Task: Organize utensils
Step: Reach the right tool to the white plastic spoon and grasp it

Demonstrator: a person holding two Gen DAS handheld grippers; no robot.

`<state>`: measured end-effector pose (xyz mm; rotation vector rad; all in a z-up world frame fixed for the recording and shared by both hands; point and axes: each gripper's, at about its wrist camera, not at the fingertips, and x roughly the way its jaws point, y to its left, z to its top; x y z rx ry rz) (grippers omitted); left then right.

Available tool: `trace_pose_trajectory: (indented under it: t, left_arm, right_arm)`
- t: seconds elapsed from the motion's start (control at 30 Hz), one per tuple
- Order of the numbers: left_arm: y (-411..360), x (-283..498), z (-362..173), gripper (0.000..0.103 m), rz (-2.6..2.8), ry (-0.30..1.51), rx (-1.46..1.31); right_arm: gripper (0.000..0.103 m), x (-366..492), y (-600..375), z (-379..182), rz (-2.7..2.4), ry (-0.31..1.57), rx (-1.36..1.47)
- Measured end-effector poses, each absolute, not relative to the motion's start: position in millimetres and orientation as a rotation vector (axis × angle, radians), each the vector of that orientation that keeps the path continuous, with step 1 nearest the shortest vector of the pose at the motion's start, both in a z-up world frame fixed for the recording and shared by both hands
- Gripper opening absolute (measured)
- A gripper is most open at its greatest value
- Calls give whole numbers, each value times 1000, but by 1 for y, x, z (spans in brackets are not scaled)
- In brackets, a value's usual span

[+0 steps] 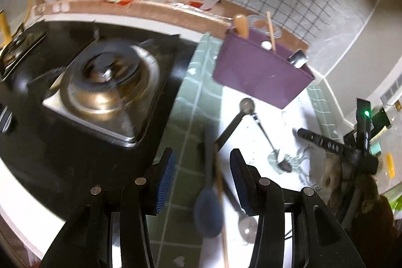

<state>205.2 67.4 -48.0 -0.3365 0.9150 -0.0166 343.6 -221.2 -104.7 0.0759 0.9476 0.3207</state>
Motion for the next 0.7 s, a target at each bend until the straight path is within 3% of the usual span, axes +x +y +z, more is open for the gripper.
trace_pose_trajectory:
  t: [0.2,0.3,0.7]
  left_arm:
    - [82,190,-50,46,16,922,-357]
    - [88,186,-51,46,31,928,-371]
    - [85,177,-66,46,13,964,-383]
  right_arm:
    - [29,366,-206,-110,298,948,111]
    - [35,372,-193,-110,290,925,131]
    - [43,369,-136,-112,113,852,-71]
